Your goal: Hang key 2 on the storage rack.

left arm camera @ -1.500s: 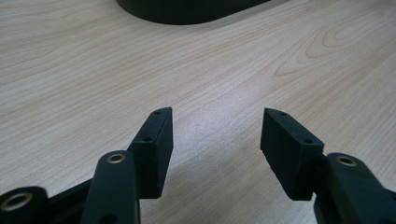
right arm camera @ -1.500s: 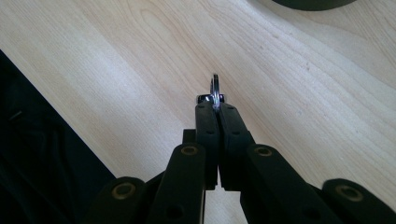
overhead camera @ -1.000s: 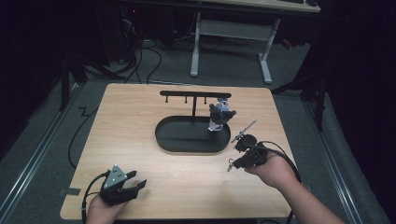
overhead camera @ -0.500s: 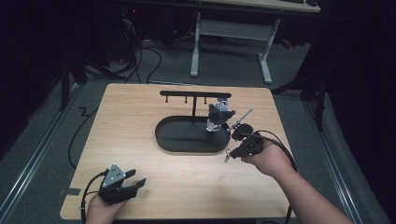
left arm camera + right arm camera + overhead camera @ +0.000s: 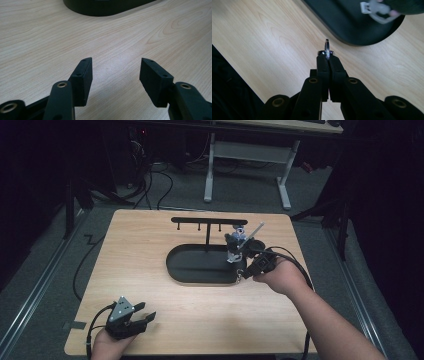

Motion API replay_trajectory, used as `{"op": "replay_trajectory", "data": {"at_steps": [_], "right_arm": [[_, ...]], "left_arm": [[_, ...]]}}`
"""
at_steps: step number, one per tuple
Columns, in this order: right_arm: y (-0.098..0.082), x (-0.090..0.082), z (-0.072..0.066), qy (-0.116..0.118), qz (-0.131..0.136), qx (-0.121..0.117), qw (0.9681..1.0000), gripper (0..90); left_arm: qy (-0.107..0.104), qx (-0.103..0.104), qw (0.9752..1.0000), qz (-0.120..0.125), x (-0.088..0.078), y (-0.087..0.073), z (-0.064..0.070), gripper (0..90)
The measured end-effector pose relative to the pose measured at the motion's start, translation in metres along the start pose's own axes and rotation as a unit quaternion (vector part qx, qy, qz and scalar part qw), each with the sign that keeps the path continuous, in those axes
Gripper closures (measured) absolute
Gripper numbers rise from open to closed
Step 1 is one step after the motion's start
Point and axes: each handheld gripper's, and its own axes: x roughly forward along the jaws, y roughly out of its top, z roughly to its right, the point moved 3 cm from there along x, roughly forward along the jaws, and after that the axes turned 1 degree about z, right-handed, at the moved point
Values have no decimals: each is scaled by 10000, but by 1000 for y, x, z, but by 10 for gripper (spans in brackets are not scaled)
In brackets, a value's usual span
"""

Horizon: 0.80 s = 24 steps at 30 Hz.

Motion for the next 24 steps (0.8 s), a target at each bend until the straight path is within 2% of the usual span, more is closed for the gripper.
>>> {"op": "replay_trajectory", "data": {"at_steps": [7,9,10,11,12,15,16,17,18,19,24], "right_arm": [[18,-4,4,8,9,-66,10000,890],[24,-5,4,34,-10,-11,10000,890],[27,-5,6,41,19,-152,9999,890],[29,-7,4,31,-38,-40,10000,890],[32,-7,6,35,-2,-191,9998,890],[42,-10,8,38,-7,-127,9999,890],[44,-11,8,6,-3,-175,9998,890],[47,-12,8,-3,-14,-110,9999,890],[51,-13,10,36,15,-172,9998,890],[54,-13,10,48,21,-125,9999,890],[66,-13,15,3,-90,-105,9999,890]], "left_arm": [[30,-15,10000,6,-4,-3,-1,446],[40,-31,10000,-2,-6,-2,-2,446],[45,-60,10000,35,-6,-2,-2,446],[48,-65,10000,45,-6,-2,-2,446],[58,-51,10000,43,-6,-3,-1,446],[65,-2,10000,6,-6,-4,0,446],[59,-1,10000,4,-6,-3,1,446],[50,4,10000,9,-6,-3,1,446],[57,9,10000,22,-6,-3,1,446],[51,12,10000,7,-5,-3,1,446],[61,13,10000,-8,-5,-4,0,446]]}}
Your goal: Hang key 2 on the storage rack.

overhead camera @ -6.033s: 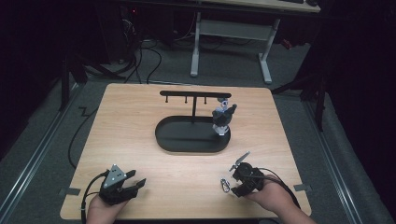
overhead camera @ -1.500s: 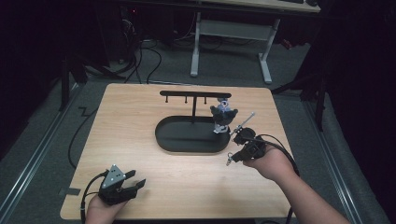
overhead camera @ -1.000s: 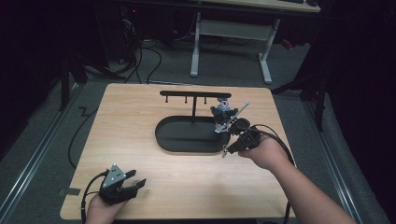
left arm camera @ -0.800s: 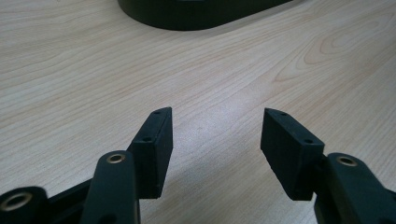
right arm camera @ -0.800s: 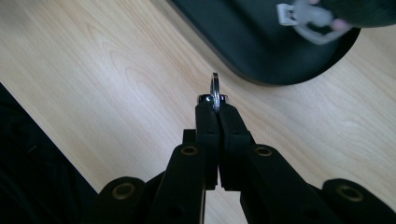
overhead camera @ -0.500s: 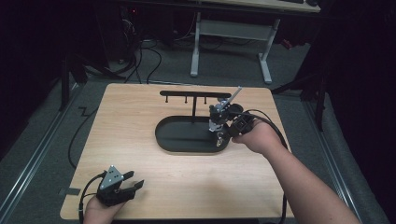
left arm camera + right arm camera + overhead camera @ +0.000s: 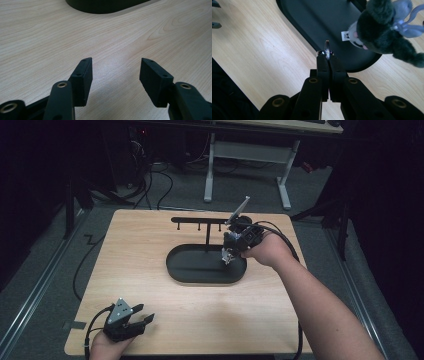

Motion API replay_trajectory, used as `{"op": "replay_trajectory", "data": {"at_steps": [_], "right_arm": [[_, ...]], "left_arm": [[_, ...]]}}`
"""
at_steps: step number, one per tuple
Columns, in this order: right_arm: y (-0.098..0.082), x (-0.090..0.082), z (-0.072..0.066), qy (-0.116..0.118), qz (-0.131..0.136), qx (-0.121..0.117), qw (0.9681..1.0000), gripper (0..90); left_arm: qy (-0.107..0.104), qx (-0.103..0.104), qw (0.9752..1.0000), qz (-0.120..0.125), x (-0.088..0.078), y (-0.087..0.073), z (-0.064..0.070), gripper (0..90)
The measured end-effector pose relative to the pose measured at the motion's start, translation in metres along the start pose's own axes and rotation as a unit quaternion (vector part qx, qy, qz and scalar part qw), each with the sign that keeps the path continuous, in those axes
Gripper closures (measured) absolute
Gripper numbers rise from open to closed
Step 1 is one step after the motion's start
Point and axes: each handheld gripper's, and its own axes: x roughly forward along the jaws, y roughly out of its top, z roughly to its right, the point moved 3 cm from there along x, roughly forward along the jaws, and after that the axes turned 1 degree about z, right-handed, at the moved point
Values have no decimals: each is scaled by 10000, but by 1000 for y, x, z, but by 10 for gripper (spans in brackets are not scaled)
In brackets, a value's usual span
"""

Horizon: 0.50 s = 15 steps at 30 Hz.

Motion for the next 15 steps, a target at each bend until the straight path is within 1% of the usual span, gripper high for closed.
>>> {"op": "replay_trajectory", "data": {"at_steps": [2,4,8,10,11,15], "right_arm": [[5,0,3,8,-16,54,10000,890],[10,-1,6,10,-20,53,10000,890],[19,-4,9,48,14,130,9999,890],[25,-4,11,13,26,68,10000,890],[27,-5,11,29,31,116,9999,890],[37,-6,14,27,87,145,9999,890]], "left_arm": [[8,-10,10000,9,0,0,-1,446],[-3,-6,10000,-23,-1,-1,-2,446],[12,-31,10000,-4,-2,-1,-3,446],[19,-33,10000,15,-2,0,-3,446],[19,-19,10000,7,-2,0,-3,446],[23,-14,10000,11,-2,0,-3,446]]}}
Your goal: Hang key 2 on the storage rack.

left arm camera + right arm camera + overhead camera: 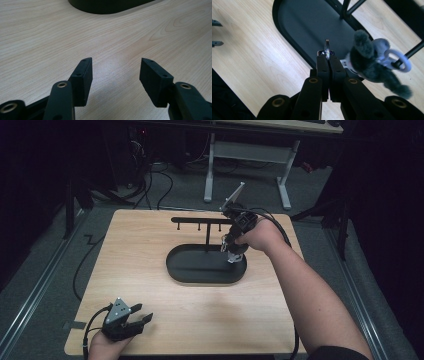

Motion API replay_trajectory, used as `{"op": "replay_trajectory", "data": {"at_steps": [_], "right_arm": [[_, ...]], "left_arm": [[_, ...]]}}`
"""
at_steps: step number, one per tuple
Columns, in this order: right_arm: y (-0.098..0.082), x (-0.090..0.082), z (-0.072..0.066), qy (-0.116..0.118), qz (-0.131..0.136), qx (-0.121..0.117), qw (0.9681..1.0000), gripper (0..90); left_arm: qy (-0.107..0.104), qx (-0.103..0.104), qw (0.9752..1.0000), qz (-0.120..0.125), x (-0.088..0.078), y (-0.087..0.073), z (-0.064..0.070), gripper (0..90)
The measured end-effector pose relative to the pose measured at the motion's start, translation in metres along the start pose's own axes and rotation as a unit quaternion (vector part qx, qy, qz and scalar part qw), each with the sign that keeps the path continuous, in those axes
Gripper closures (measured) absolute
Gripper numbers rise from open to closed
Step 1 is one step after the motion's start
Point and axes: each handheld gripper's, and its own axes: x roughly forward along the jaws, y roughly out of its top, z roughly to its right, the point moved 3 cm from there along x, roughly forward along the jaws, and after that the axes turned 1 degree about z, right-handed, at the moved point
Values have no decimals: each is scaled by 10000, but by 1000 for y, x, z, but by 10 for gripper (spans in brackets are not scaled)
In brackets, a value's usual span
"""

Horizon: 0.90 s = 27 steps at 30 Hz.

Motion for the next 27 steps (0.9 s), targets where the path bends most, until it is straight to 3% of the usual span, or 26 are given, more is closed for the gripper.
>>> {"op": "replay_trajectory", "data": {"at_steps": [6,7,12,22,23,24,27], "right_arm": [[14,0,3,-19,33,-23,10000,890],[15,0,2,-18,35,75,10000,890],[23,4,5,-11,58,5,10000,890],[28,6,12,-87,87,140,9998,889],[28,6,15,-83,124,70,9999,889],[28,6,15,-79,124,189,9997,889],[30,7,19,-97,137,138,9998,889]], "left_arm": [[5,21,10000,-2,0,0,0,446],[8,20,10000,-1,0,0,0,446],[9,18,10000,1,-1,0,0,446],[7,26,10000,-10,-1,-1,1,446],[9,30,10000,-21,-1,-1,1,446],[10,31,10000,-22,-1,-1,1,446],[-3,36,10000,-49,0,-1,1,446]]}}
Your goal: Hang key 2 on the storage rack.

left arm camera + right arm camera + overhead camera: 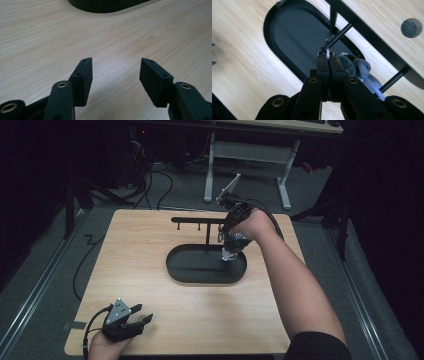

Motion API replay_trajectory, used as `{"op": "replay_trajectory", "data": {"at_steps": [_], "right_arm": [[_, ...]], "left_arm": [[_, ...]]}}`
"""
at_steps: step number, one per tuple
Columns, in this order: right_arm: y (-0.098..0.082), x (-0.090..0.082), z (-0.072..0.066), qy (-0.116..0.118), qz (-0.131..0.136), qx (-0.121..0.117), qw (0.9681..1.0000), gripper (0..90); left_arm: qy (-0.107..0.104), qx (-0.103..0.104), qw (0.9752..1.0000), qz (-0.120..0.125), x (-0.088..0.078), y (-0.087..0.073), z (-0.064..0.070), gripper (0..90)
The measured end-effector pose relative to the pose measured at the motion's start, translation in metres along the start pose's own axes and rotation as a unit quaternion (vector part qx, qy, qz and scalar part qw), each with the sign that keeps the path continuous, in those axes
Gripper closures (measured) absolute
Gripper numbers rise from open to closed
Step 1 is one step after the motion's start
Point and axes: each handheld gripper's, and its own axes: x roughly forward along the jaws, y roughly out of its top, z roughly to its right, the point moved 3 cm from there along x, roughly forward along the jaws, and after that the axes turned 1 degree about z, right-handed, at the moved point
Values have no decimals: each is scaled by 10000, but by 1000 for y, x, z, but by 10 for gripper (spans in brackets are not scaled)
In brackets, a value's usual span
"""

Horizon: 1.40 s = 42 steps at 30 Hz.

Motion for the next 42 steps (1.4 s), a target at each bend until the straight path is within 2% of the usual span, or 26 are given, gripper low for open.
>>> {"op": "replay_trajectory", "data": {"at_steps": [2,11,16,24,27,31,34,42], "right_arm": [[2,0,1,-4,-3,109,9999,888],[9,6,9,-74,46,137,9999,887],[11,7,11,-136,117,292,9994,883],[8,1,8,-130,317,200,9992,841],[3,-4,2,-127,380,246,9989,809],[-8,-8,-3,-114,480,123,9987,753],[-19,-9,-6,-58,561,168,9983,712],[-50,-1,-13,101,714,120,9973,624]], "left_arm": [[7,12,10000,2,0,0,0,446],[6,-5,10000,12,0,0,0,446],[2,-4,10000,12,0,0,0,446],[-8,6,10000,-7,2,0,0,446],[-24,31,10000,-44,3,0,0,446],[-36,46,10000,-43,4,0,2,446],[-46,68,10000,-51,5,1,4,446],[-56,103,9999,-115,6,0,6,446]]}}
